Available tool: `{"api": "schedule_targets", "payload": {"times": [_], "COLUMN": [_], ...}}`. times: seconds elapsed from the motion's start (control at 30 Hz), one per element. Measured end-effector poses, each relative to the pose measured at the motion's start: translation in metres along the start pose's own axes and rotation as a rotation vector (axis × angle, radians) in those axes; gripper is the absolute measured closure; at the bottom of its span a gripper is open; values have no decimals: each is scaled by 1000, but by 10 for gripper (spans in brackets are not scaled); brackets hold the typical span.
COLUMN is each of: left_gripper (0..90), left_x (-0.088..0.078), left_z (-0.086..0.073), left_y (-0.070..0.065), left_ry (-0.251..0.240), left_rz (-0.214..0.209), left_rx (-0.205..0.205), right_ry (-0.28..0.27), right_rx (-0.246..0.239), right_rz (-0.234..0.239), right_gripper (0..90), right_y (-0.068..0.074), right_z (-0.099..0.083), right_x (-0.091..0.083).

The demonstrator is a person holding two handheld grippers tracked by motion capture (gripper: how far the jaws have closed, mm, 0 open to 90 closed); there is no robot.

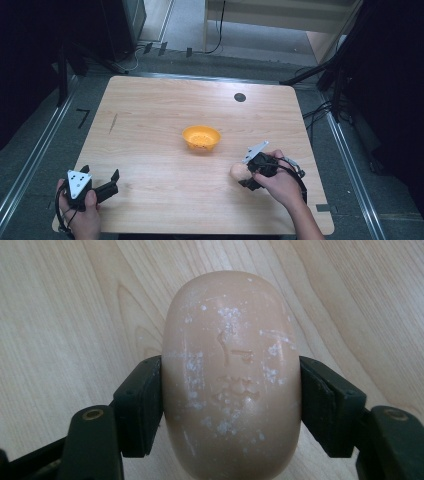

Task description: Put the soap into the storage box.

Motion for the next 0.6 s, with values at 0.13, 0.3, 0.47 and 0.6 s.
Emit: {"api": "schedule_targets", "payload": {"times": [0.13,0.3,0.47,0.6], "left_gripper": [63,63,63,63], "left_x": [0,0,0,0], "left_z": [0,0,0,0], "left_y": [0,1,0,1], "left_ry": [0,-4,-1,-3], "left_rz": [1,-1,1,-2], "left_rx": [2,-4,-3,-5], "right_ry": [8,14,15,7], "right_rx": [-3,-6,-13,-10], "right_rz": [-9,-10,-17,-6], "right_gripper": [335,335,335,335], "right_y": [-1,-2,-5,-7], "right_z": [4,5,8,11], "right_x": [-2,-4,-6,-6]}}
Point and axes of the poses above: each handheld gripper's, and its own axes: x roughly forward along the jaws, z roughly out of its top, y roughly to its left, the point moved 5 cm from there along x, roughly forward along the jaws, and after that the axes turned 4 degrees about x, right-handed, at the moved point
